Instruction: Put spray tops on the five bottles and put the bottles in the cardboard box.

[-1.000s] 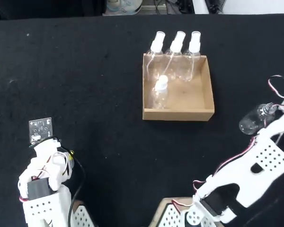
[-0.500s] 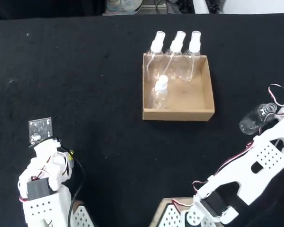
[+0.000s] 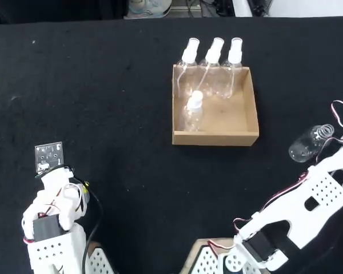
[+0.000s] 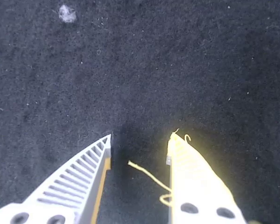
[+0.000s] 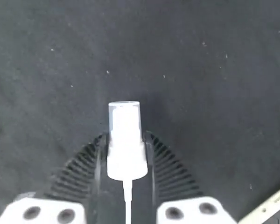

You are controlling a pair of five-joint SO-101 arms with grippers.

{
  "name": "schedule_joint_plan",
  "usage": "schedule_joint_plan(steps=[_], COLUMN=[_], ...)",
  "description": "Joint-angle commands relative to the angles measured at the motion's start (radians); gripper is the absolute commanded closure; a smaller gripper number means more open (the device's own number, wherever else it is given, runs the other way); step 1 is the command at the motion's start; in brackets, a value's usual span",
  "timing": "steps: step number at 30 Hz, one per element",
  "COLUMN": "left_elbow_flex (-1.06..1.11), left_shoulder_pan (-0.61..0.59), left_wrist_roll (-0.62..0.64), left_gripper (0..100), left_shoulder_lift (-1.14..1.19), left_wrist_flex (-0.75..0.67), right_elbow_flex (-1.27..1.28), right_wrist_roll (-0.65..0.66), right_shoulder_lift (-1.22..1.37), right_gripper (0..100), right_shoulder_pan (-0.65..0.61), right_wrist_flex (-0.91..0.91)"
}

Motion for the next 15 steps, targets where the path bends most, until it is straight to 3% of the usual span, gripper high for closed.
schedule_joint_plan(steps=[1, 15], left_elbow_flex=[0.021, 0.021], left_shoulder_pan=[-0.001, -0.002], left_wrist_roll=[-0.005, -0.005], left_gripper=[81, 81], left_shoulder_lift=[-0.006, -0.006], left_wrist_flex=[0.005, 0.005], right_elbow_flex=[-0.071, -0.065], right_wrist_roll=[0.006, -0.04], right_shoulder_lift=[-0.059, -0.475], right_gripper=[98.6, 98.6], right_shoulder_pan=[0.026, -0.002], right_wrist_flex=[0.046, 0.114])
